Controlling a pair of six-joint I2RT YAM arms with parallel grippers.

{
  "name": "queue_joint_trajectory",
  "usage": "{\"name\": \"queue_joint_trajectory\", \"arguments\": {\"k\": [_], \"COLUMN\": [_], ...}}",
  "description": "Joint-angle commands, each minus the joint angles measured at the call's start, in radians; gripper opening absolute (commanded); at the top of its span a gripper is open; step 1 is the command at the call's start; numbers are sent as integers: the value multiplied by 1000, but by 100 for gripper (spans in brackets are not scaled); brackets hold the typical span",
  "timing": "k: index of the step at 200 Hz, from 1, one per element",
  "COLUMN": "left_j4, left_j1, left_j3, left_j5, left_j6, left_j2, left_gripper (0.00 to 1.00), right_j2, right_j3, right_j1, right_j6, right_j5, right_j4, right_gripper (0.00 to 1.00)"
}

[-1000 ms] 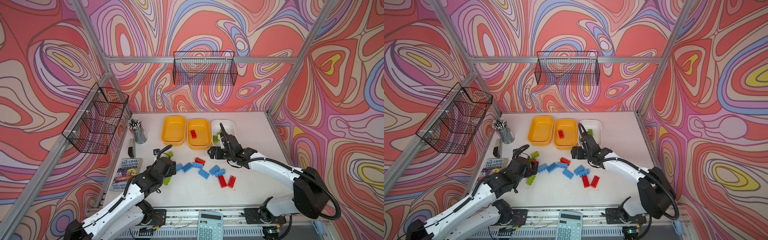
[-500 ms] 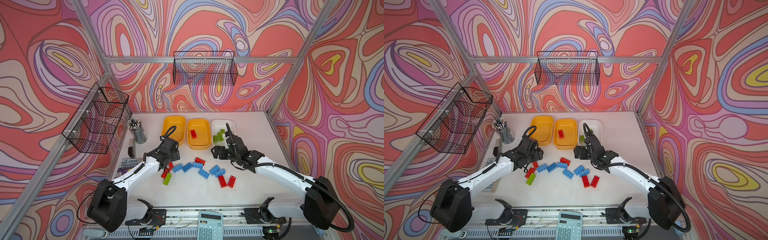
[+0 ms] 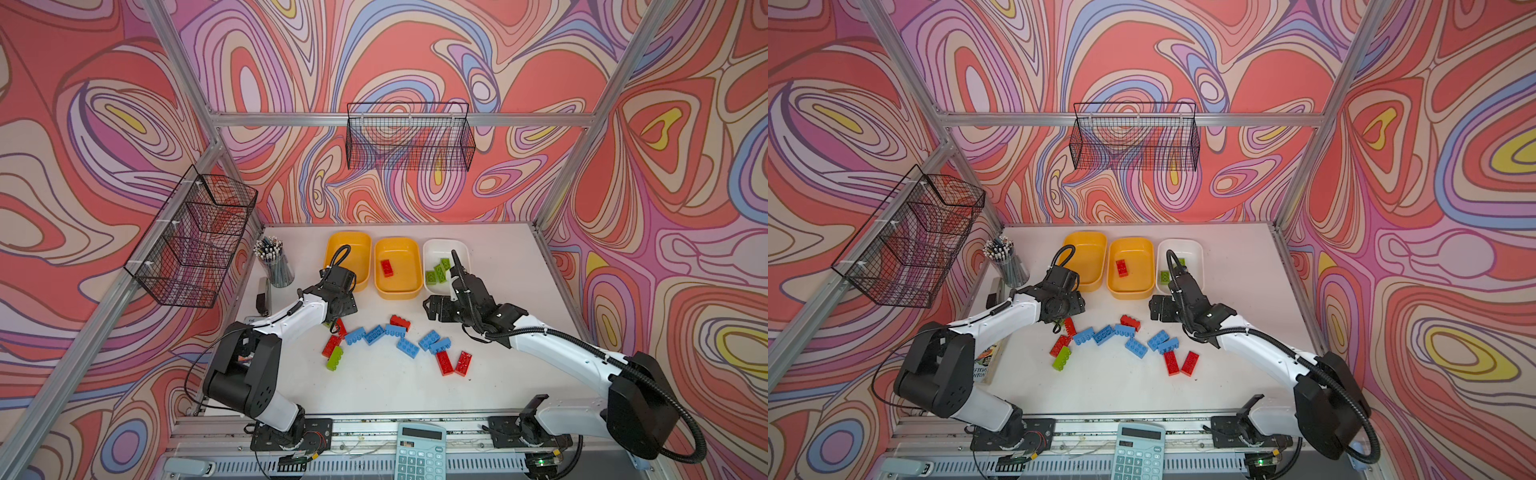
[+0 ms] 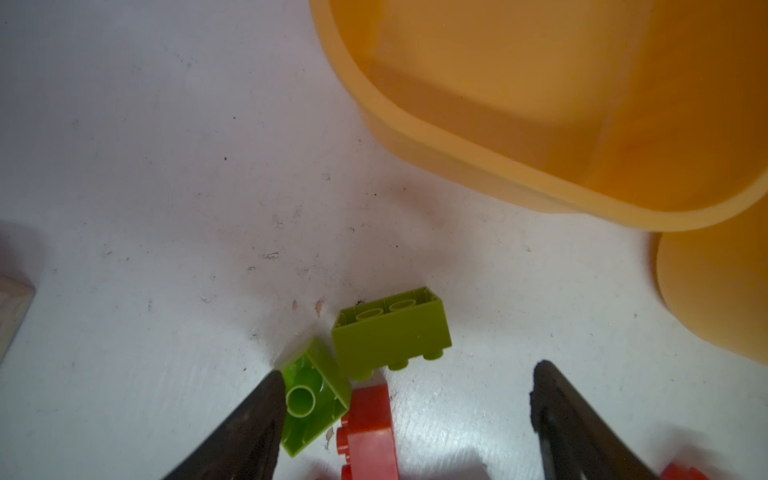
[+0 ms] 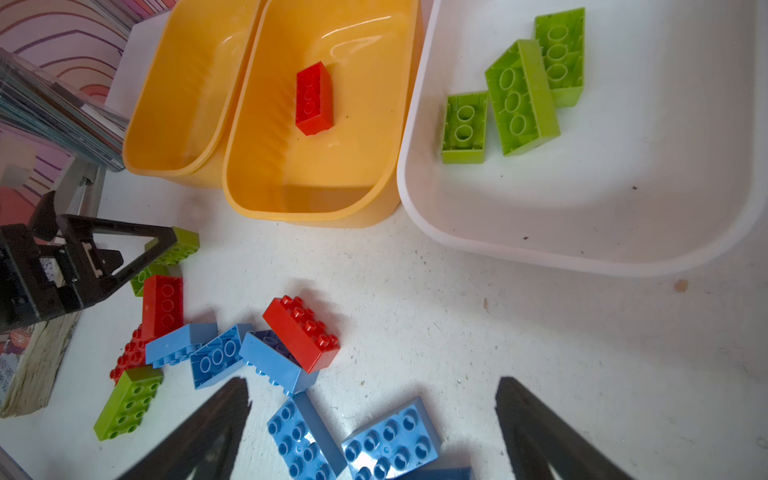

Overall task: Sort the legos into containers by color
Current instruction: 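Grasp a lime-green brick with the left gripper while the right gripper withdraws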

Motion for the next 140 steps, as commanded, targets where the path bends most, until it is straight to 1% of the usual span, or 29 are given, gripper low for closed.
{"name": "queue_joint_trajectory", "arguments": {"k": [1,52,112,140], "left_j4": [6,29,34,28], "left_j1": [12,29,43,42], "left_j3": [34,43,68,70], "left_j5": [9,21,39,42], "left_j6": [-18,-13,-4,-7], "left_j2": [41,98,163,165], "left_gripper": [74,66,60,57], "right_j2": [-7,-11,-12,-14], "right_j3": [-16,-38,-55,-57], "right_j1": [1,1,1,1], "right_j6": [2,14,15,16], "right_j5": [30,35,43,45], "right_j4": [16,30,28,27], "right_gripper": [98,98,98,98]}}
